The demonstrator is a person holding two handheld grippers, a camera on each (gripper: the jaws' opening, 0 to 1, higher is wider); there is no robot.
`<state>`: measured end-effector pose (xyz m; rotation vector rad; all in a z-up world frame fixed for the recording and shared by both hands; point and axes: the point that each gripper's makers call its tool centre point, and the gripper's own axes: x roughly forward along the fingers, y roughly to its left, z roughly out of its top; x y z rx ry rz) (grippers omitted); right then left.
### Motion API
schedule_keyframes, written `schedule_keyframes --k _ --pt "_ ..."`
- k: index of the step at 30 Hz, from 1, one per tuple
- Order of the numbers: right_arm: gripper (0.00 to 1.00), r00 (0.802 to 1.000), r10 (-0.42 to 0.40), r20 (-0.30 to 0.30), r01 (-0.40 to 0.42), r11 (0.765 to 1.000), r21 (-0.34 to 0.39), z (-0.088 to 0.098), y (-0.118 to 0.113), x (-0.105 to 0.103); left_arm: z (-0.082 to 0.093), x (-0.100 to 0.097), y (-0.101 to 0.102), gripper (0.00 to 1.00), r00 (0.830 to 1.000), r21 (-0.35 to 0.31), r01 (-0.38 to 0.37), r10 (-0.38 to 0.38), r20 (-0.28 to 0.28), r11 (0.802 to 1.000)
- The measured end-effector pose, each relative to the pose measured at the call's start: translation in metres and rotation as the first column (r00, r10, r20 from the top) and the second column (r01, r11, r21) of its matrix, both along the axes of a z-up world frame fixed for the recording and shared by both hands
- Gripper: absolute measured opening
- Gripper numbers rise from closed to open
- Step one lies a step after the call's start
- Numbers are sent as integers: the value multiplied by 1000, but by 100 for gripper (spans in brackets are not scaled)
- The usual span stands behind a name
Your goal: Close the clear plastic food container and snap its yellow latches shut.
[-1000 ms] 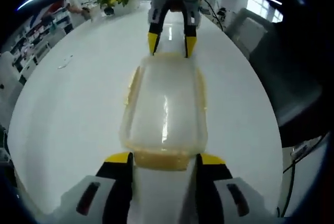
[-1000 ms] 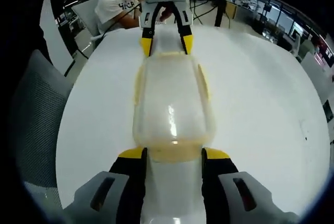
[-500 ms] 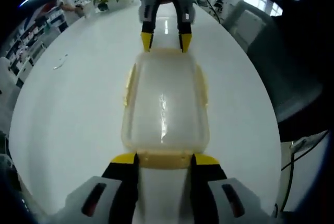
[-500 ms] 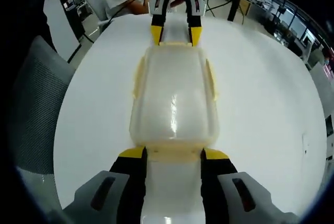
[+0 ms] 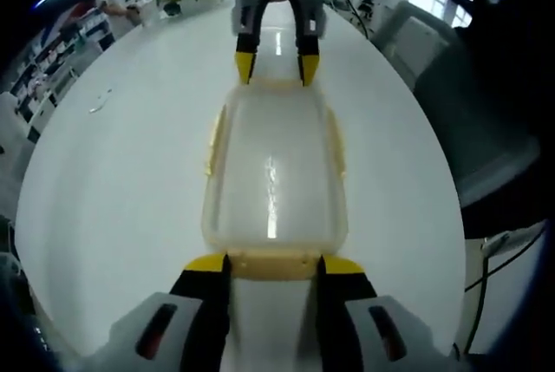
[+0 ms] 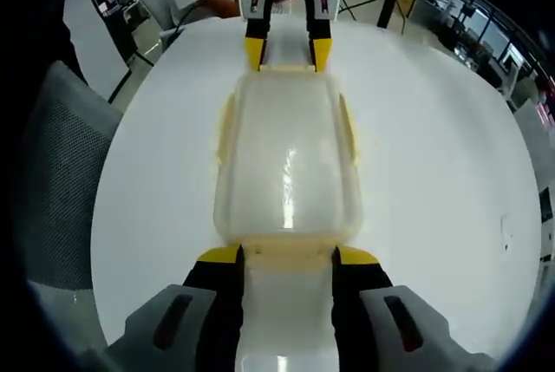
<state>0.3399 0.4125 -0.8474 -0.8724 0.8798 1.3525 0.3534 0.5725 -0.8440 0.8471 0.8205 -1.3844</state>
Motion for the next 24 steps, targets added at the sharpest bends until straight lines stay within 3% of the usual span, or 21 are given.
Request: schedule_keyframes --k 10,24 --pt "36 1000 -15 1 15 1000 -18 1 -2 -2 4 0 -2 34 1000 6 -1 1 5 1000" --pt "36 1000 -11 29 10 1000 8 26 -10 1 27 2 -9 34 1000 -27 -10 10 27 1000"
